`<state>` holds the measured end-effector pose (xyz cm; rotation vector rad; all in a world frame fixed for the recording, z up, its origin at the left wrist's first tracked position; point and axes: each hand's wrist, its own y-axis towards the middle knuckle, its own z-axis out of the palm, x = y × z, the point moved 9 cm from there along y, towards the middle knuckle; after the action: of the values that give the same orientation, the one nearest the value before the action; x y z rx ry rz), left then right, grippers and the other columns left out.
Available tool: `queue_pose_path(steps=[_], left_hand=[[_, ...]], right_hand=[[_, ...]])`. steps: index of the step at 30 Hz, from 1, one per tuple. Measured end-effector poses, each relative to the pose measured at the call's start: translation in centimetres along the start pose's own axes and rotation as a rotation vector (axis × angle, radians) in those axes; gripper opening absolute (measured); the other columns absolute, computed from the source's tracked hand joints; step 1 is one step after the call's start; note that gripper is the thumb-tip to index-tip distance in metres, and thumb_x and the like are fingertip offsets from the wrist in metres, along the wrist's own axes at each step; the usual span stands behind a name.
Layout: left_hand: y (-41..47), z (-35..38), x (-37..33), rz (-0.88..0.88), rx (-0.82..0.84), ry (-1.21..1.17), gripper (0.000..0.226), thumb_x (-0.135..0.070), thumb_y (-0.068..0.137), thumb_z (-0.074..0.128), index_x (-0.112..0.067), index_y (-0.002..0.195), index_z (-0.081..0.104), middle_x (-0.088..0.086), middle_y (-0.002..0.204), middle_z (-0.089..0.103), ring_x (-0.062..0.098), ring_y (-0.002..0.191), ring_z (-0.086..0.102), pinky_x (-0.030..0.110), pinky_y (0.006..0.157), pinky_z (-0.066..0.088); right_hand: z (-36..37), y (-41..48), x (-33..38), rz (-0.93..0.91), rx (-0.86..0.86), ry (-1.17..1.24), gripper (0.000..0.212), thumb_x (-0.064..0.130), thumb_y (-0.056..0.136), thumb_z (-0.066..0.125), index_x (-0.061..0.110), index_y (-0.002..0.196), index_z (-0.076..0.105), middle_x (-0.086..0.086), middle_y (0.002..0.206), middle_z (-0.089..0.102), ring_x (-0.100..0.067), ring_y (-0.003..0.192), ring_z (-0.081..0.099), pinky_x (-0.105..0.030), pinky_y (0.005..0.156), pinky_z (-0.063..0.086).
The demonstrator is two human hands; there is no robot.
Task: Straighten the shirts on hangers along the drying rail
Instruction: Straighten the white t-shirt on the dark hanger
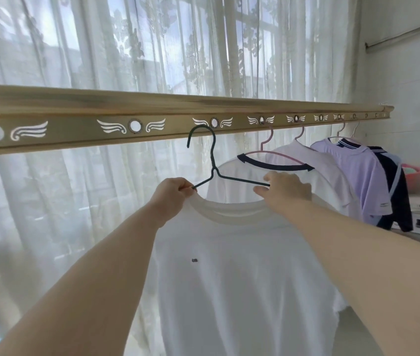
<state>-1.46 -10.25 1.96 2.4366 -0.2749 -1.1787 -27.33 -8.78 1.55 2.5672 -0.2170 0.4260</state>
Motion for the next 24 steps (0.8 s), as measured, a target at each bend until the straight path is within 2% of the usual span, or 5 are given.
queue_pose_path(steps=[3, 9, 16, 21, 24], left_hand=[[-0.1, -1.1, 0.1, -0.015, -0.033, -0.001, 0.017, -0.009, 0.093, 0.054, -0.013, 0.084, 0.067, 0.001, 0.075, 0.059, 0.016, 0.065, 0.049, 0.024, 0.055, 0.038], [0.0, -0.4, -0.8, -0.005, -0.014, 0.017, 0.017, -0.009, 0.092, 0.055, -0.013, 0.084, 0.069, 0.004, 0.079, 0.061, 0.018, 0.069, 0.052, 0.024, 0.059, 0.041], [0.0, -0.9, 0.5, -0.024, 0.025, -0.050, 0.006, -0.014, 0.090, 0.064, -0.013, 0.087, 0.070, 0.007, 0.084, 0.065, 0.022, 0.076, 0.058, 0.029, 0.070, 0.046], [-1.1, -3.3, 5.4, -0.192, 0.169, 0.415, 0.006, -0.015, 0.083, 0.069, -0.012, 0.089, 0.068, 0.006, 0.085, 0.061, 0.022, 0.085, 0.058, 0.025, 0.070, 0.043], [-1.3, -4.0, 5.8, -0.213, 0.143, 0.421, 0.012, -0.014, 0.083, 0.069, -0.011, 0.094, 0.069, 0.006, 0.092, 0.064, 0.024, 0.093, 0.060, 0.027, 0.076, 0.045]], right_hand=[[-0.3, 0.4, -0.8, 0.105, -0.005, -0.065, 0.053, 0.052, 0.092, 0.045, 0.016, 0.130, 0.047, -0.008, 0.129, 0.052, -0.028, 0.122, 0.046, -0.040, 0.097, 0.034], [1.3, 0.3, 3.1, -0.199, 0.082, 0.160, 0.028, 0.012, 0.098, 0.039, 0.011, 0.124, 0.051, -0.009, 0.123, 0.058, -0.028, 0.113, 0.054, -0.036, 0.093, 0.040], [1.4, 1.0, 3.2, -0.244, 0.070, 0.220, 0.032, 0.015, 0.100, 0.035, 0.020, 0.102, 0.067, -0.006, 0.114, 0.060, -0.027, 0.104, 0.057, -0.034, 0.084, 0.041], [0.7, 2.0, 1.0, -0.135, 0.112, 0.275, 0.030, 0.013, 0.100, 0.035, 0.025, 0.089, 0.061, 0.000, 0.098, 0.058, -0.024, 0.093, 0.054, -0.038, 0.094, 0.039], [0.7, 2.1, 0.7, -0.127, 0.146, 0.371, 0.031, 0.014, 0.100, 0.035, 0.022, 0.090, 0.063, -0.002, 0.098, 0.057, -0.025, 0.091, 0.053, -0.041, 0.097, 0.040]])
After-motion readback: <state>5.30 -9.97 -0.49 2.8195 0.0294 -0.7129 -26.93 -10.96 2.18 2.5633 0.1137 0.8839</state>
